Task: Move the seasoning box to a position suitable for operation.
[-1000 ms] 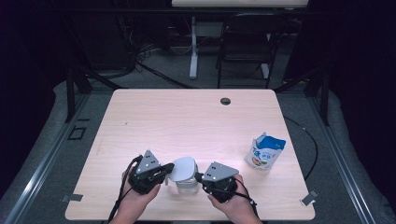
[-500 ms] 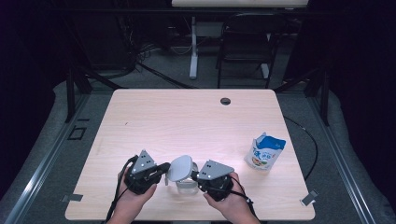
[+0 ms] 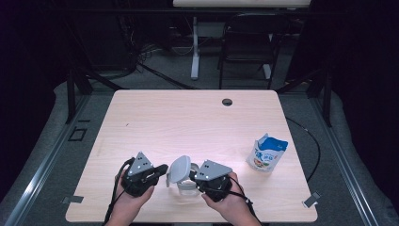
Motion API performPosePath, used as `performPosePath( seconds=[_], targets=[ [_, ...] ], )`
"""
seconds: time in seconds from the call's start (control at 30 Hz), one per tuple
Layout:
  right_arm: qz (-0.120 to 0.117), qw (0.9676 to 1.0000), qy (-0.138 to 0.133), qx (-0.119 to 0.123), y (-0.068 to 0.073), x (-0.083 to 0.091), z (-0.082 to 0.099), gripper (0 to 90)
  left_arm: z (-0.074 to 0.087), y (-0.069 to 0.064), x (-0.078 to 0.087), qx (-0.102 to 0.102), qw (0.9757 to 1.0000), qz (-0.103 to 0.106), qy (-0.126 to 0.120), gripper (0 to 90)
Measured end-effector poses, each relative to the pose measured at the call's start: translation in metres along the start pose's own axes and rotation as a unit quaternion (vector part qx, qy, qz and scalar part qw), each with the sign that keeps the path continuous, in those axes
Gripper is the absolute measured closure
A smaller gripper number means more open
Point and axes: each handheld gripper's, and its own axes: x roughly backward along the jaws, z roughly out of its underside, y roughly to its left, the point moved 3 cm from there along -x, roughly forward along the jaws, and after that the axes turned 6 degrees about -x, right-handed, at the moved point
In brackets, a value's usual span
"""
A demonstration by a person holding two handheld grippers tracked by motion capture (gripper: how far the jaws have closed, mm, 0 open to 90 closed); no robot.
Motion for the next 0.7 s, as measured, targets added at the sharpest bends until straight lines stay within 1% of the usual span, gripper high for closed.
performPosePath(
  seconds=[0.13,0.2,0.33,0.5,0.7],
  targets=[
    [-0.002,1.0000,-0.003,0.003,0.003,0.000,-0.005,90.0,0.005,0.003,0.002,0.005,1.0000,-0.002,0.002,87.3],
    [-0.003,0.9999,-0.006,0.008,0.006,-0.001,-0.009,90.0,0.007,0.004,0.002,0.006,1.0000,-0.004,0.002,87.3],
    [-0.003,0.9998,-0.006,0.021,0.012,-0.003,-0.015,90.0,0.012,0.007,0.002,0.017,0.9998,-0.004,0.003,87.3],
    [-0.003,0.9995,-0.006,0.031,0.017,-0.004,-0.020,90.0,0.013,0.008,0.004,0.016,0.9999,-0.003,0.001,87.3],
    [-0.005,0.9991,-0.006,0.041,0.021,-0.004,-0.026,90.0,0.014,0.008,0.003,0.020,0.9998,-0.002,0.000,87.3]
  ],
)
